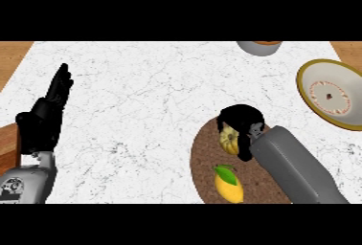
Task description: Pick the squash from the placemat and place it in the bowl
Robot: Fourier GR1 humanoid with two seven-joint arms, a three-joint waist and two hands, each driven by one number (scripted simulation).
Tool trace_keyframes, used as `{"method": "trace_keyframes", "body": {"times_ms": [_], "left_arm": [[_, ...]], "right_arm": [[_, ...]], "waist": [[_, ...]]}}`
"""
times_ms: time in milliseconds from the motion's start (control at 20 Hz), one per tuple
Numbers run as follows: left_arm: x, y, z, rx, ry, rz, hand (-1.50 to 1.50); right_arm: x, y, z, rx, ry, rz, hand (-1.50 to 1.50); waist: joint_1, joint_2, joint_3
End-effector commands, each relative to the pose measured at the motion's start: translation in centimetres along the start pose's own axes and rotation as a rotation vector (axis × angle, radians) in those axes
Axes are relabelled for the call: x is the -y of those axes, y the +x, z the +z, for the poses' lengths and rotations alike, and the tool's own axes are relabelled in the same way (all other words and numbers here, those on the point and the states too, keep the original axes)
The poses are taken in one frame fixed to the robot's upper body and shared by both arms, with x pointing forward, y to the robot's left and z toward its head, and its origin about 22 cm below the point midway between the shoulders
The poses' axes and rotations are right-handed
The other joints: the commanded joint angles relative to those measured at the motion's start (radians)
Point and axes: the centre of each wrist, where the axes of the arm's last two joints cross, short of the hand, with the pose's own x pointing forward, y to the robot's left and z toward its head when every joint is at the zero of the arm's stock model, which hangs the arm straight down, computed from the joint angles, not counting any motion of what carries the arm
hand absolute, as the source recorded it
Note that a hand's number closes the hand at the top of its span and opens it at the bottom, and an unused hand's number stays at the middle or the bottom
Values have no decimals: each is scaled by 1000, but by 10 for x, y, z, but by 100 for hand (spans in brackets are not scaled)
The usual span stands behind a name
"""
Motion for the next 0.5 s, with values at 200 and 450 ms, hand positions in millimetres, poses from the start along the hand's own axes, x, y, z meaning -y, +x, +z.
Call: {"method": "trace_keyframes", "body": {"times_ms": [200,450], "left_arm": [[15,4,1,11,-43,14,0],[2,8,-4,28,-38,2,0]], "right_arm": [[19,49,-22,-241,-395,-498,150],[39,69,-18,-263,-658,-634,150]], "waist": [[41,22,7],[57,17,6]]}}
